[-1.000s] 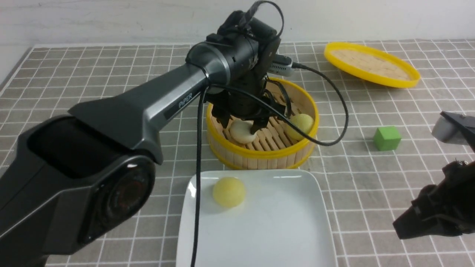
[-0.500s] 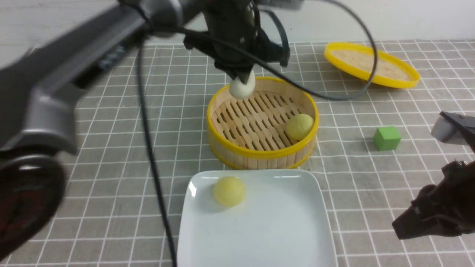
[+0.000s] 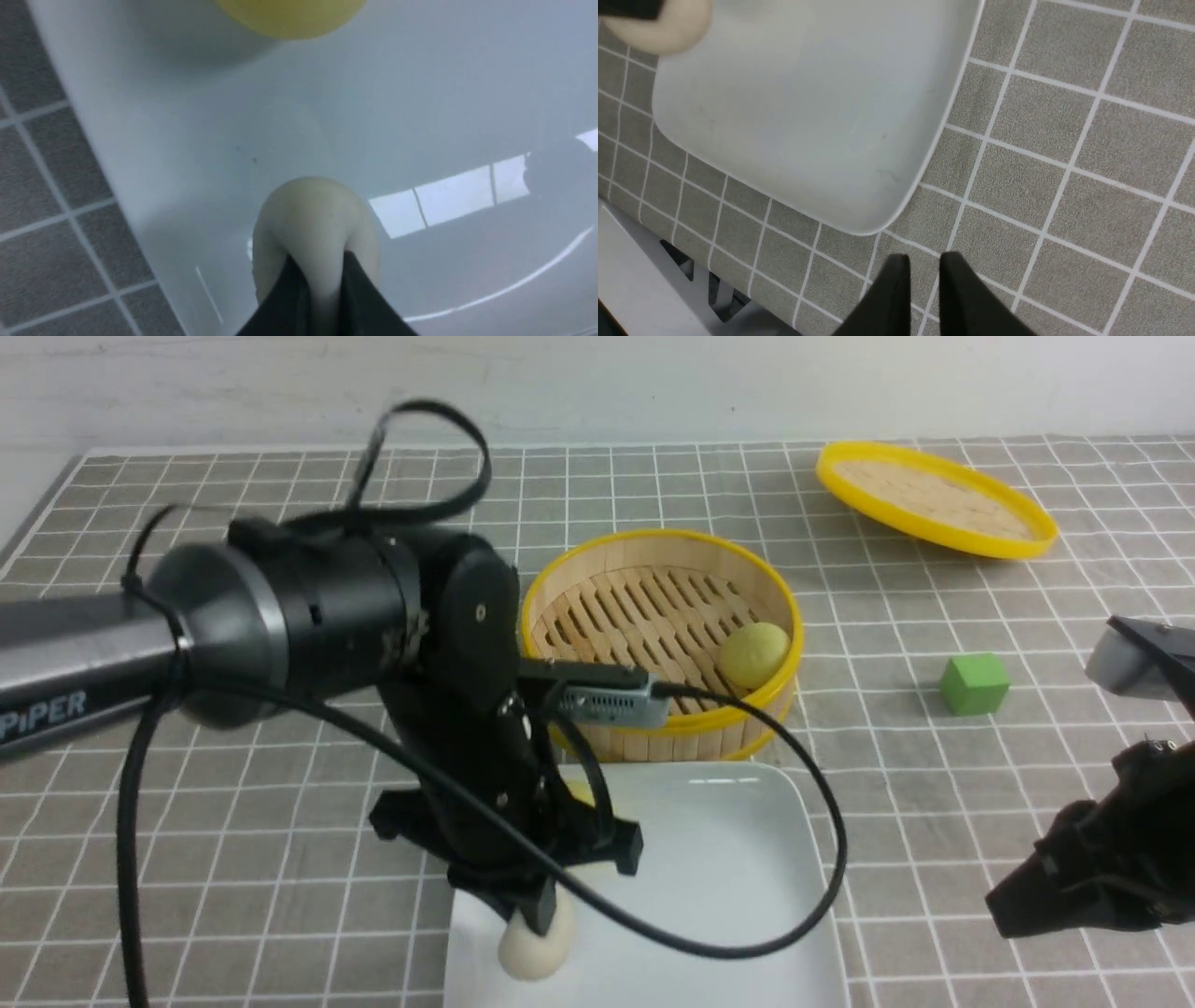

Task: Put the steamed buns into the plate on the grey tablecloth.
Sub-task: 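Carry the bun from the bamboo steamer to the plate with the left gripper, then reach toward a bun in the bamboo steamer with the right gripper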

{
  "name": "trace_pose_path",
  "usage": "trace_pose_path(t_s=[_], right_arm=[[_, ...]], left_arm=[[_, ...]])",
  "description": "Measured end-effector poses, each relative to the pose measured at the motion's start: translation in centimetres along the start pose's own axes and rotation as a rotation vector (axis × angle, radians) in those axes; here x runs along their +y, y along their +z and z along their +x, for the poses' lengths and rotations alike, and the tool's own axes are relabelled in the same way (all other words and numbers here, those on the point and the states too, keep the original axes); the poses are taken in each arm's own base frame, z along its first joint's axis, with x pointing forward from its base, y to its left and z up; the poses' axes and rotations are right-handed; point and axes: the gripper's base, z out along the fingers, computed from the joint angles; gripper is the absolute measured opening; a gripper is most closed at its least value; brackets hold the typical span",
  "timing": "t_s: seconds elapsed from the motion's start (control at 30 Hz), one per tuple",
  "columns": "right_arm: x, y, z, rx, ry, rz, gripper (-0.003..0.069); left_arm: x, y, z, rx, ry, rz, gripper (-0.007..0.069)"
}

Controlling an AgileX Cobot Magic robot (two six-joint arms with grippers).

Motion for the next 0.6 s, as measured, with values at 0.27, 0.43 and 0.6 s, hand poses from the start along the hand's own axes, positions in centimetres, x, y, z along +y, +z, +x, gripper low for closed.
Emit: trace_pose_path(t_s=[0.27, 0.43, 0.6], right_arm=[[0.0, 0.0, -0.1, -0.012, 0.0, 0.005, 0.0124], [0.0, 0.0, -0.1, -0.012, 0.0, 0.005, 0.0124], [0.0, 0.0, -0.1, -0.012, 0.019, 0.004, 0.0126]], left_arm=[[0.1, 1.0, -0.6, -0.097, 0.014, 0.02, 0.0181], [0.1, 1.5, -0.7, -0.082, 0.01, 0.017, 0.0342], [-0.3, -1.4, -1.7, -0.197, 0.058, 0.01, 0.054]])
